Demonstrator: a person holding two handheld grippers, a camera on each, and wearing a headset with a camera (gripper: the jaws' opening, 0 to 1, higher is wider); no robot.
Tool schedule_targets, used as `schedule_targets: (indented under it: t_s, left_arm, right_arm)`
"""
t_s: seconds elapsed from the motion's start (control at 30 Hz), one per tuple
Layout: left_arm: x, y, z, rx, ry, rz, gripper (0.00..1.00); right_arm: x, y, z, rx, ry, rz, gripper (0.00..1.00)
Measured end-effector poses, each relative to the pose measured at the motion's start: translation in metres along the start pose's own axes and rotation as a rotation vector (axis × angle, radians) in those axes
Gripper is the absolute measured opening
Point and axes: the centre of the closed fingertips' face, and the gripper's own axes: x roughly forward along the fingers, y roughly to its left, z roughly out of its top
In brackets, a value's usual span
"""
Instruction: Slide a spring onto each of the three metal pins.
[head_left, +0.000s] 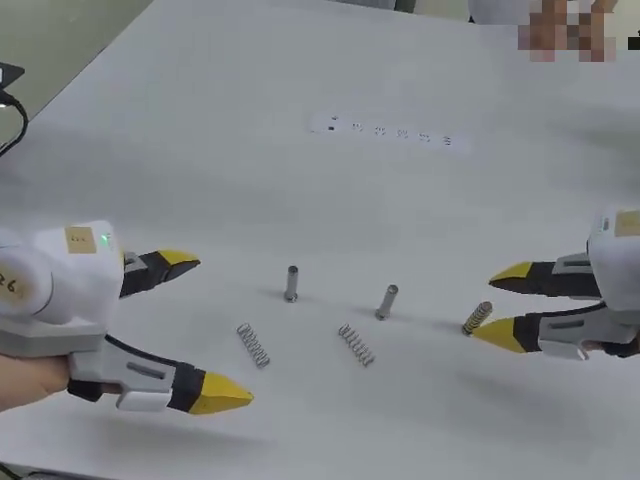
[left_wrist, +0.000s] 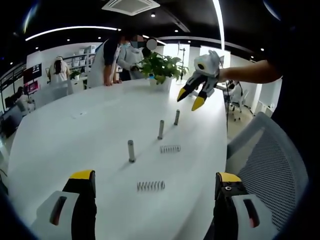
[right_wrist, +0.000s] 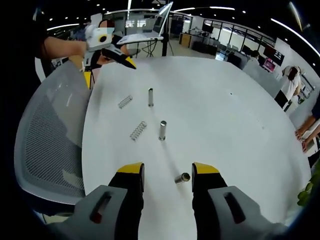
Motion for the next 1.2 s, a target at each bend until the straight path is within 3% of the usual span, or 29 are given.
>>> schedule_targets:
  t_s: [0.23, 0.5, 0.83, 0.93, 1.2]
  left_arm:
    - [0.000, 0.000, 0.001, 0.004, 0.001, -0.002, 0.97]
    - [-0.002, 0.000, 0.000, 0.006, 0.002, 0.003, 0.96]
    - [-0.001, -0.003, -0.002, 0.006, 0.004, -0.003, 0.96]
    - [-0.001, -0.002, -0.003, 0.005, 0.006, -0.001, 0.96]
    - [-0.001, -0.003, -0.002, 0.002, -0.001, 0.002, 0.96]
  right_arm:
    - [-0.006, 0.002, -0.011, 0.085, -0.021, -0.012, 0.36]
    - [-0.011, 0.015, -0.016, 0.110, -0.016, -0.003, 0.37]
    - [-0.002, 0.033, -0.012, 0.173, -0.022, 0.030, 0.32]
    - [0.004, 0.043, -0.011, 0.152, -0.012, 0.049, 0.34]
    - [0.004, 0.046, -0.005, 0.174, -0.023, 0.051, 0.35]
